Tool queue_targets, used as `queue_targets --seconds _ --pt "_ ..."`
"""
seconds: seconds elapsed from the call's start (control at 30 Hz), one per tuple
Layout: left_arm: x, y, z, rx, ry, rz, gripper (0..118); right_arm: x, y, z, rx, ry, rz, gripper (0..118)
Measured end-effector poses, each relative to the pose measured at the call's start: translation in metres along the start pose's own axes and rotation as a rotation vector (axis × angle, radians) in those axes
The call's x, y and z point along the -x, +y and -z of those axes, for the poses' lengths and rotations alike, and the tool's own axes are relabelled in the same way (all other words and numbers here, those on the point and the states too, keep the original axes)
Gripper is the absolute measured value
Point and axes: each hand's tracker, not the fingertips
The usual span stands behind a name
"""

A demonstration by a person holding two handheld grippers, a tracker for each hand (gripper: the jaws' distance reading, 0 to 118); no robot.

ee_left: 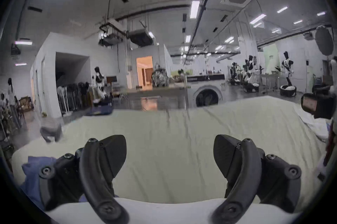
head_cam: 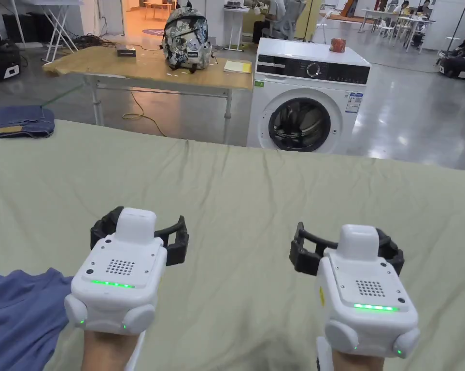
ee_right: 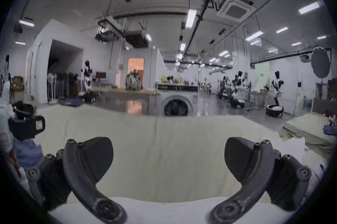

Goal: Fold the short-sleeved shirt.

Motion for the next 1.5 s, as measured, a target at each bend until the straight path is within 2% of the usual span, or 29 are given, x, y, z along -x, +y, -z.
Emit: queue_targets --seconds 0.2,0.53,0.77,0.83,0.9,0.93,1.0,1.07,1.1,1.13,1.17,1.2,1.23,1.27,1.3,1.37,1.43,1.5 --pt "0.003 0.007 -0.012 -0.045 0.081 -0.033 99 -0.002 -0.009 0.005 0.005 -0.023 0.045 118" --pt "0.016 0.004 -0.016 -0.033 0.056 -0.072 100 -0.006 -0.026 -0.002 0.007 -0.035 0.046 118" --pt "0.013 0.01 -0.019 -0.026 0.038 -0.054 100 -0.009 -0.028 -0.007 0.02 -0.04 0.002 118" --pt "0.024 0.008 -0.018 -0.023 0.01 -0.089 100 -0.01 -0.032 -0.006 0.055 -0.057 -0.048 118" --pt "0.033 0.006 -0.016 0.002 -0.001 -0.148 100 -0.014 -0.03 -0.007 0.066 -0.064 -0.044 118" --pt "0.04 0.006 -0.014 0.023 0.003 -0.194 99 -0.019 -0.029 -0.008 0.072 -0.063 -0.002 118" --pt "0.063 0.006 -0.014 0.035 -0.022 -0.374 100 -0.032 -0.023 -0.01 0.082 -0.074 0.205 118" --pt "0.091 0.003 -0.016 0.022 -0.05 -0.611 99 -0.047 -0.014 -0.012 0.091 -0.099 0.445 118" --pt "0.101 0.001 -0.015 0.025 -0.037 -0.717 99 -0.053 -0.013 -0.012 0.088 -0.11 0.532 118" --pt "0.109 -0.001 -0.016 0.022 -0.026 -0.805 100 -0.057 -0.011 -0.012 0.086 -0.135 0.601 118" --pt "0.11 0.001 -0.016 0.03 0.011 -0.821 99 -0.059 -0.005 -0.013 0.085 -0.151 0.613 118" --pt "0.104 0.006 -0.017 0.029 0.038 -0.739 99 -0.058 -0.003 -0.012 0.077 -0.137 0.57 118" --pt "0.093 0.013 -0.018 0.016 0.031 -0.601 99 -0.054 0.0 -0.011 0.061 -0.123 0.484 118" --pt "0.076 0.022 -0.017 0.026 0.029 -0.403 99 -0.046 0.005 -0.009 0.053 -0.086 0.323 118" --pt "0.054 0.029 -0.014 0.052 0.044 -0.166 99 -0.034 0.01 -0.008 0.036 -0.039 0.124 118" --pt "0.005 0.024 -0.017 0.019 0.059 0.301 99 -0.007 0.011 -0.008 0.007 -0.009 -0.36 118" --pt "-0.018 0.006 -0.02 -0.029 0.07 0.633 98 0.012 -0.001 -0.009 -0.06 -0.004 -0.787 118" --pt "-0.038 -0.003 -0.033 -0.058 0.105 0.865 97 0.017 -0.016 -0.011 -0.129 0.01 -1.096 118"
